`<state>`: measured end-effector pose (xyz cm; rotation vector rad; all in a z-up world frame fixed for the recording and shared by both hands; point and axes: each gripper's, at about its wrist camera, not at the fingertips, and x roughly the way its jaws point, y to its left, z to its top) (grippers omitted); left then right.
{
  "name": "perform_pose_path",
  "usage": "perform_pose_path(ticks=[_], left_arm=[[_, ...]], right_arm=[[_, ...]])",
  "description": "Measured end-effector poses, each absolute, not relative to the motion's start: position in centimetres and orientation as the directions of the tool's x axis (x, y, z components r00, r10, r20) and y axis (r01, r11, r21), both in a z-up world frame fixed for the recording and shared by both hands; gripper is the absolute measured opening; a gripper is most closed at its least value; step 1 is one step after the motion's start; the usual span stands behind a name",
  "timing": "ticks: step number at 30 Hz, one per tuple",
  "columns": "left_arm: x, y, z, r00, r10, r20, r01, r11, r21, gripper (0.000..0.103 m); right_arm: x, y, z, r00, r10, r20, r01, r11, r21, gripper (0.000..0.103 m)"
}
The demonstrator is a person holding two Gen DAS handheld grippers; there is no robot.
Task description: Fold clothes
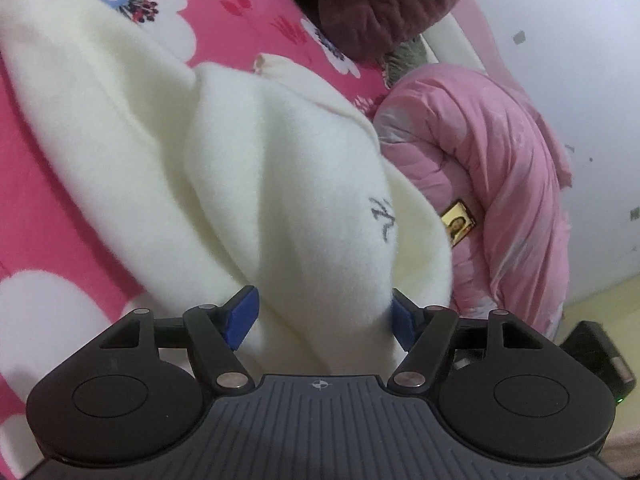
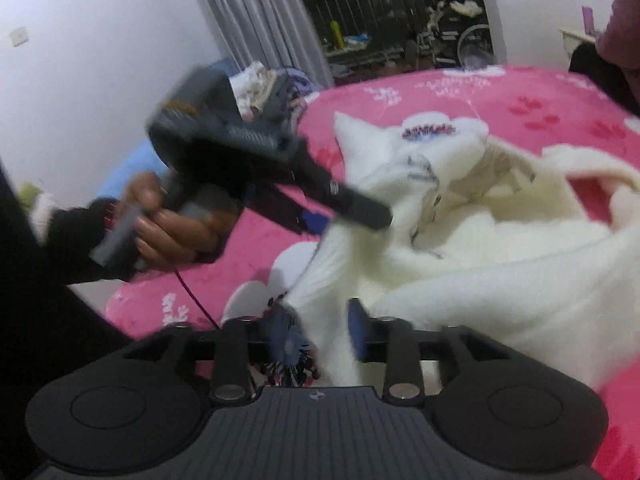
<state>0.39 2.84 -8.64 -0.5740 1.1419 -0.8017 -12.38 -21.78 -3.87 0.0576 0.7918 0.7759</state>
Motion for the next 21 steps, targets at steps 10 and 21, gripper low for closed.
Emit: perform_pose_path(ticks=[10, 21], left_arm=[[1.7, 0.6, -6.7, 0.261, -0.809, -0.527, 0.372, 0.588, -0.718, 0.014], [6.4, 2.0, 0.0, 0.408, -0.855, -0.321, 0.446, 0.493, -0.747, 0.006]], right_arm=[[-10.4, -24.9, -1.7, 0.580, 0.496, -0.646, -0.572, 0.813, 0.111, 0.056], [-6.1, -26.3, 0.4, 0.602, 0.501, -0.621, -0.648, 0.762, -0.013, 0.092]])
